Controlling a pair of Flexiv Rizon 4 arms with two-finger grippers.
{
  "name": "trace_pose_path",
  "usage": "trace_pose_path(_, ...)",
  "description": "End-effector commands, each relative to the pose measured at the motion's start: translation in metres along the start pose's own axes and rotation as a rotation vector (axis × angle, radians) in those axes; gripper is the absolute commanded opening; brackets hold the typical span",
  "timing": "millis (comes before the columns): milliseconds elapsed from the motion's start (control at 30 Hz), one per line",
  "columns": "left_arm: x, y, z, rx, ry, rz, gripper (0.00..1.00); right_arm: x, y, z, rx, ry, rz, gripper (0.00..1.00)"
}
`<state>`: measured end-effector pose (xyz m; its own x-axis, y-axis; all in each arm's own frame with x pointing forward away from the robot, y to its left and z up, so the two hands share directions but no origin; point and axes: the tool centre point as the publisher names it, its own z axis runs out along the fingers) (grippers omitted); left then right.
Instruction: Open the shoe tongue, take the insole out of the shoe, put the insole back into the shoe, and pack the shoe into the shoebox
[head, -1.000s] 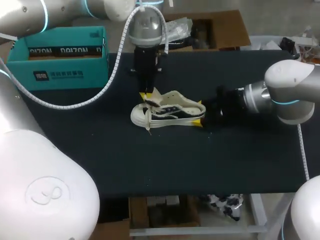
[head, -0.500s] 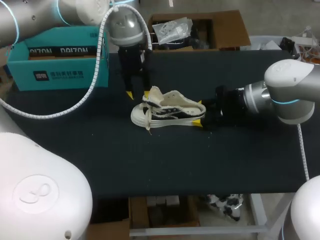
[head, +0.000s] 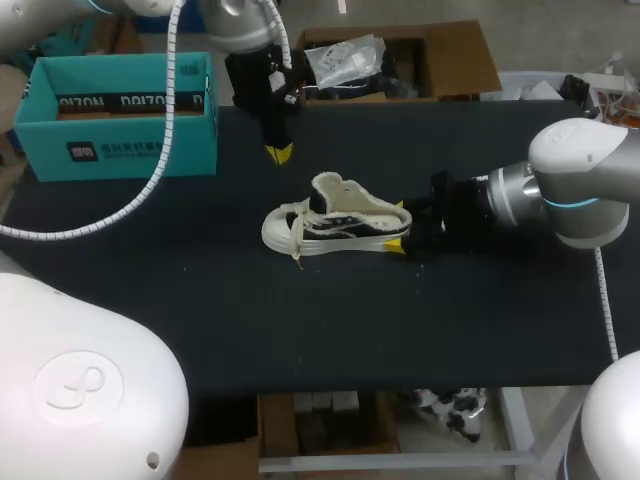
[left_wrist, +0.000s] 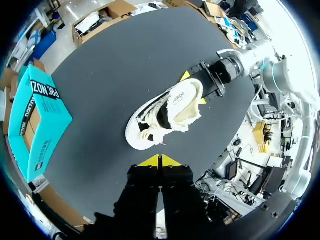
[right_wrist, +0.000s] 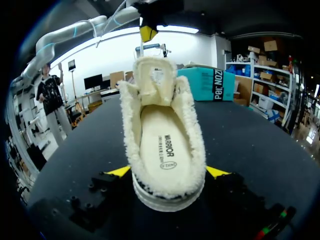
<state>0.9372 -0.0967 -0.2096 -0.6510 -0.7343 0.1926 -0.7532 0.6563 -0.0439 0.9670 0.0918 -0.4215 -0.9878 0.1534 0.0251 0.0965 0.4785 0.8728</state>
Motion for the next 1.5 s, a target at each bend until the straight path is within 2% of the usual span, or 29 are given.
trace_pose_path(33,0.003,-0.012,-0.005,-0.216,0.074,1.121,0.00,-0.001,-0.003,0.002,-0.006,0.002,-0.002,0.00)
trace_pose_path(467,0.003,-0.016,-0.004,-0.211,0.077,1.102,0.00,-0.001,-0.003,0.002,-0.006,0.002,-0.002,0.00)
trace_pose_path(500,0.005,-0.021,-0.002,-0.207,0.070,1.146,0.00,-0.001,-0.003,0.002,-0.006,0.002,-0.002,0.00)
trace_pose_path(567,0.009,-0.029,-0.002,-0.185,0.072,1.152,0.00,-0.001,-0.003,0.002,-0.006,0.002,-0.002,0.00)
trace_pose_path(600,0.013,-0.034,0.000,-0.169,0.076,1.187,0.00,-0.001,-0.003,0.002,-0.006,0.002,-0.002,0.00)
trace_pose_path(733,0.018,-0.043,0.010,-0.143,0.075,1.216,0.00,-0.001,-0.003,0.002,-0.006,0.002,-0.002,0.00)
trace_pose_path(767,0.021,-0.045,0.016,-0.138,0.055,1.234,0.00,-0.001,-0.003,0.002,-0.006,0.002,-0.002,0.00)
trace_pose_path(933,0.027,-0.056,0.039,-0.139,0.084,1.303,0.00,-0.001,-0.003,0.002,-0.006,0.002,-0.002,0.00)
trace_pose_path(1200,0.038,-0.057,0.075,-0.092,0.083,1.270,0.00,-0.001,-0.003,0.002,-0.006,0.002,-0.002,0.00)
trace_pose_path(1267,0.039,-0.056,0.082,-0.074,0.065,1.244,0.00,-0.001,-0.003,0.002,-0.006,0.002,-0.002,0.00)
trace_pose_path(1500,0.039,-0.056,0.108,-0.051,0.081,1.167,0.00,-0.001,-0.003,0.002,-0.006,0.002,-0.002,0.00)
